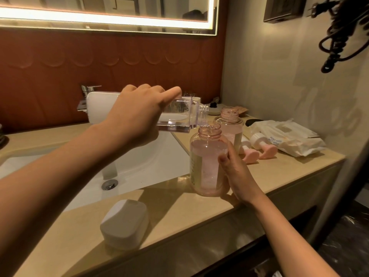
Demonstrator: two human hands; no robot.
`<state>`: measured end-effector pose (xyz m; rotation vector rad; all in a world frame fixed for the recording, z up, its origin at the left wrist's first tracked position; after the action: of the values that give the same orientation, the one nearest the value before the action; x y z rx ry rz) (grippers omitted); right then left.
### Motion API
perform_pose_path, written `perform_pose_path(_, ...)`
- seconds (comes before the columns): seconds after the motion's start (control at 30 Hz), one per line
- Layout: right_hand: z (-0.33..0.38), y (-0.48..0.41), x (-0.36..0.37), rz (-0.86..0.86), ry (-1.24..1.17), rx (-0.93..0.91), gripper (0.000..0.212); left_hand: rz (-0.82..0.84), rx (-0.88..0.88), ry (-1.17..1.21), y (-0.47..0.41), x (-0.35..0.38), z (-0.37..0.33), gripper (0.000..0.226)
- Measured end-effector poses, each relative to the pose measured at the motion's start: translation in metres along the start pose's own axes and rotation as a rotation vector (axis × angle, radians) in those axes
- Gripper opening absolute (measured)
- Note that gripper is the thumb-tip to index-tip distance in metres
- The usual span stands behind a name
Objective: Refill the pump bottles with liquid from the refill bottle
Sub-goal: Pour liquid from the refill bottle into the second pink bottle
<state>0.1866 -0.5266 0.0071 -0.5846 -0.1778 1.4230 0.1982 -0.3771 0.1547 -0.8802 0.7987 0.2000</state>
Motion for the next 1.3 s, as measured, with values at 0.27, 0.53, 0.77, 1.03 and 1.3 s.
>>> perform_pose_path(0.27,0.0012,0.0009,-0.0009,-0.011,-0.025,0.001,0.081,-0.014,-0.004,-0.002,-0.0001,-0.0016,0.0002,0.073)
perform_pose_path(0.53,0.0016,0.001,-0.0001,-0.004,-0.042,-0.001,0.087,-0.005,-0.002,0.003,0.0002,-0.0009,0.0,0.073)
perform_pose_path(0.77,0.0046,0.0011,0.0006,-0.008,-0.046,-0.001,0.083,-0.009,0.001,0.0,-0.001,-0.0021,-0.0001,0.074)
perform_pose_path(1.03,0.0055,0.0018,0.0014,0.0,-0.045,0.002,0.08,0.0,0.014,-0.011,-0.0018,-0.0036,-0.0016,0.072)
perform_pose_path(1.3,0.0046,0.0014,0.0004,-0.006,-0.018,0.003,0.078,0.016,0.003,-0.017,-0.0013,-0.0009,0.0002,0.075)
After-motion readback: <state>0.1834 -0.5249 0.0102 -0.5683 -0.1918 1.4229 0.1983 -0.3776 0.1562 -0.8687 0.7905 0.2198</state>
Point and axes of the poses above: each hand's wrist, its own y-axis away from the middle knuckle, its own x-axis out of the palm, z = x × y, the point moved 9 cm from there along -y, towards the middle knuckle, and after that the axes turned 2 degrees about -z, right-handed, at the moved point
